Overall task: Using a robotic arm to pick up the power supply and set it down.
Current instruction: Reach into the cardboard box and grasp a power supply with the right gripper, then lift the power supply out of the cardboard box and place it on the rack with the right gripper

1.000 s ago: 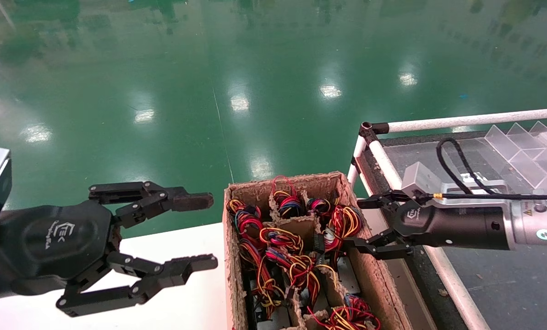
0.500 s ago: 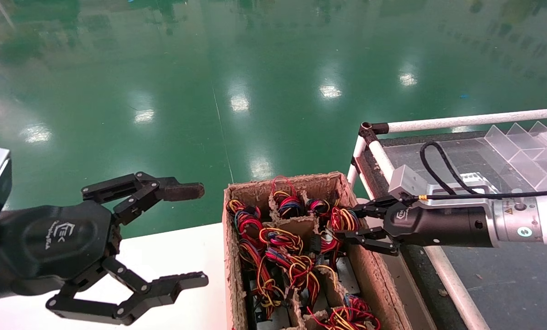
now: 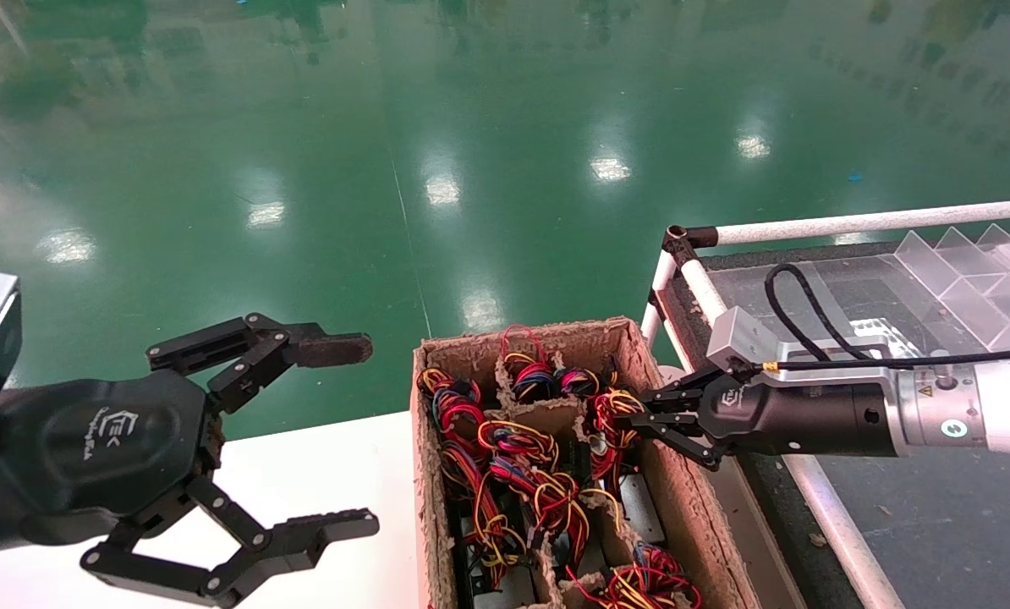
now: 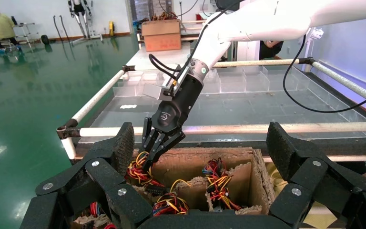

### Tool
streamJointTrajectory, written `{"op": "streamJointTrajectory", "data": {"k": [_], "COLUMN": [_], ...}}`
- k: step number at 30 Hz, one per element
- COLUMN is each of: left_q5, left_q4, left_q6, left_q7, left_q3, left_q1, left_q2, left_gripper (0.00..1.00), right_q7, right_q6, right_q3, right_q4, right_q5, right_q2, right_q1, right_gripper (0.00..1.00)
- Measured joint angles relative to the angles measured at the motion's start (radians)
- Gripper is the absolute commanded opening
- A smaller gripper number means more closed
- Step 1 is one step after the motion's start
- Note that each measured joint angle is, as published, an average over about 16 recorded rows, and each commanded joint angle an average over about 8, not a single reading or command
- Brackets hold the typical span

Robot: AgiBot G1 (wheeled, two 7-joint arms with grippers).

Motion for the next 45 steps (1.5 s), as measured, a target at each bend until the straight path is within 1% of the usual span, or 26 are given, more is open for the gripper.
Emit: {"op": "streamJointTrajectory", "data": {"k": [7, 14, 22, 28, 33, 37, 41, 45], "left_q5": [0.000, 0.000, 0.000, 0.000, 0.000, 0.000, 0.000, 0.000], "left_q4": [0.000, 0.000, 0.000, 0.000, 0.000, 0.000, 0.000, 0.000], "left_q6": [0.000, 0.000, 0.000, 0.000, 0.000, 0.000, 0.000, 0.000], "left_q7": [0.000, 0.000, 0.000, 0.000, 0.000, 0.000, 0.000, 0.000], "left_q3": [0.000, 0.000, 0.000, 0.000, 0.000, 0.000, 0.000, 0.000], "left_q1": [0.000, 0.000, 0.000, 0.000, 0.000, 0.000, 0.000, 0.000], "left_q2": [0.000, 0.000, 0.000, 0.000, 0.000, 0.000, 0.000, 0.000], "left_gripper": [1.00, 1.00, 1.00, 1.00, 1.00, 1.00, 1.00, 1.00], "right_q7": [-0.024, -0.026, 0.019, 0.067, 0.082, 0.069, 0.033, -0.010], "right_q6": [-0.019, -0.052, -0.084, -0.086, -0.060, -0.018, 0.045, 0.128], "right_q3": [0.023, 0.050, 0.080, 0.088, 0.082, 0.068, 0.049, 0.028], "right_q4": [-0.011, 0.007, 0.065, 0.122, 0.143, 0.130, 0.093, 0.041], "right_q5": [0.033, 0.075, 0.138, 0.179, 0.183, 0.160, 0.117, 0.071], "right_q2": [0.010, 0.039, 0.096, 0.153, 0.196, 0.220, 0.231, 0.228], "right_q1": [0.024, 0.071, 0.142, 0.201, 0.255, 0.298, 0.338, 0.371], "right_gripper": [0.00, 0.00, 0.00, 0.00, 0.00, 0.00, 0.00, 0.00]}}
